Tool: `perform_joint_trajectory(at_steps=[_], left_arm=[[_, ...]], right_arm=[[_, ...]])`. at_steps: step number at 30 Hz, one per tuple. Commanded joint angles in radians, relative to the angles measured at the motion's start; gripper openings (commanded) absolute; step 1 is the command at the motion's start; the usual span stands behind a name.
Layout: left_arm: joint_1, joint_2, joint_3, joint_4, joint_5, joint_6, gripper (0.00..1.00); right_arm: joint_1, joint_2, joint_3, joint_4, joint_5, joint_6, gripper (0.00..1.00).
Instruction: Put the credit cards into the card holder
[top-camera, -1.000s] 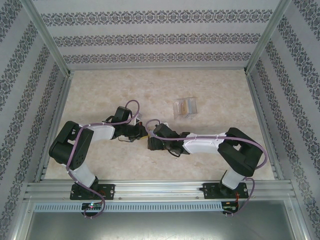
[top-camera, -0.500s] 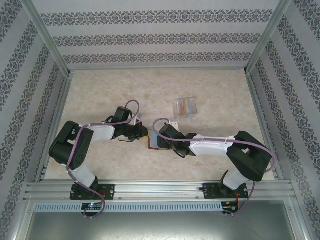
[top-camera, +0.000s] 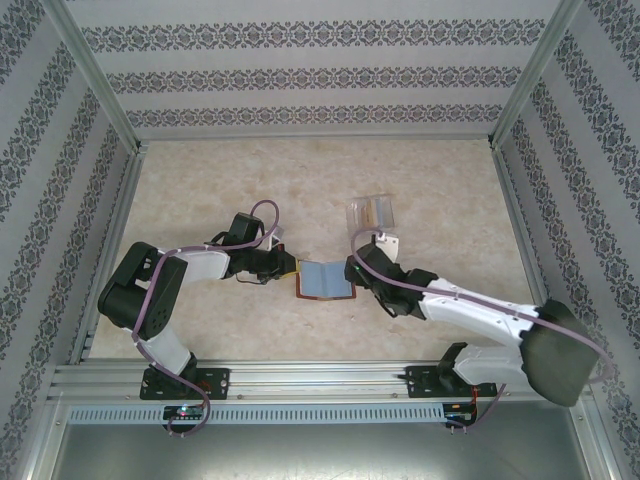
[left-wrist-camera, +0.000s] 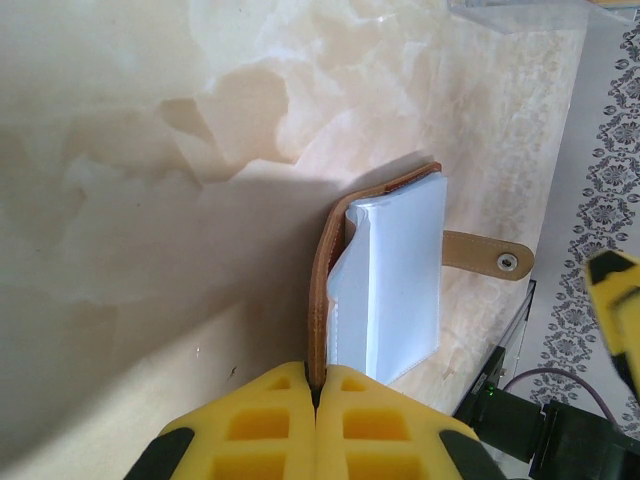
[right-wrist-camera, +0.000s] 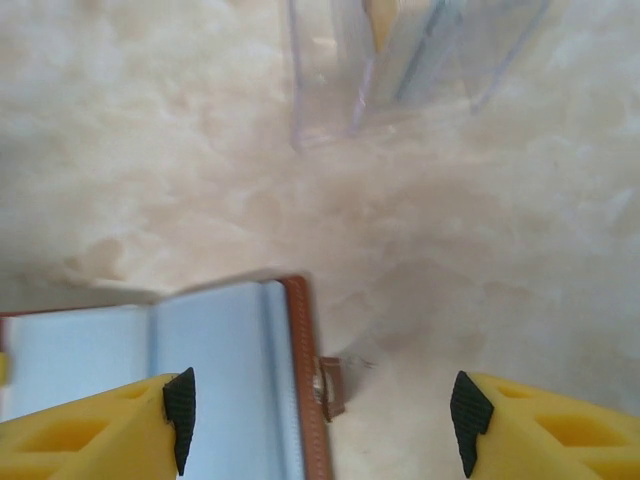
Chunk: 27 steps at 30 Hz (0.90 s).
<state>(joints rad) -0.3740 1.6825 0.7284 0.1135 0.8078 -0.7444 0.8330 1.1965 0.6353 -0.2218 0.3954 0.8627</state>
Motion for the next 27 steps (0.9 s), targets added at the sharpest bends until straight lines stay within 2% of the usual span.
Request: perform_joint_trajectory(at_steps=[1,5,7,10,13,16,20,25,27], left_arm=[[-0.009,0.006,0.001,-0.006,-0.006,0.015,0.00],[-0.009,0.014,-0.001,-0.002,-0.011,0.006,0.00],[-0.009,0.013,-0.005,0.002,-0.022,0.002,0.01],[-0.008,0.011,-0.004,-0.007,-0.033,-0.001,0.18],[-0.007,-0.005,-0.003,-0.022,-0.042,0.000,0.44],[-0.004,-0.031,0.002,-0.046,-0.055,0.005,0.62],[0.004,-0.071,0.013,-0.099,-0.085,0.028,0.75],[0.013,-0.084,0.016,-0.109,-0.088,0.025,0.81],[0.013,-0.097,0.019,-0.109,-0.077,0.018,0.83]], right_arm=[[-0.009,-0.010,0.039,0.064,-0.106,-0.087,0.71],[-0.003,0.108,0.167,0.075,-0.282,-0.116,0.69],[0.010,0.164,0.195,0.085,-0.300,-0.085,0.68],[0.010,0.232,0.193,0.102,-0.292,-0.047,0.67],[0.000,0.287,0.183,0.104,-0.300,-0.031,0.65],[-0.013,0.298,0.175,0.091,-0.296,-0.042,0.65],[-0.046,0.269,0.177,0.077,-0.295,-0.074,0.64],[-0.055,0.334,0.205,0.092,-0.414,-0.102,0.47],[-0.041,0.383,0.233,0.104,-0.444,-0.100,0.46]])
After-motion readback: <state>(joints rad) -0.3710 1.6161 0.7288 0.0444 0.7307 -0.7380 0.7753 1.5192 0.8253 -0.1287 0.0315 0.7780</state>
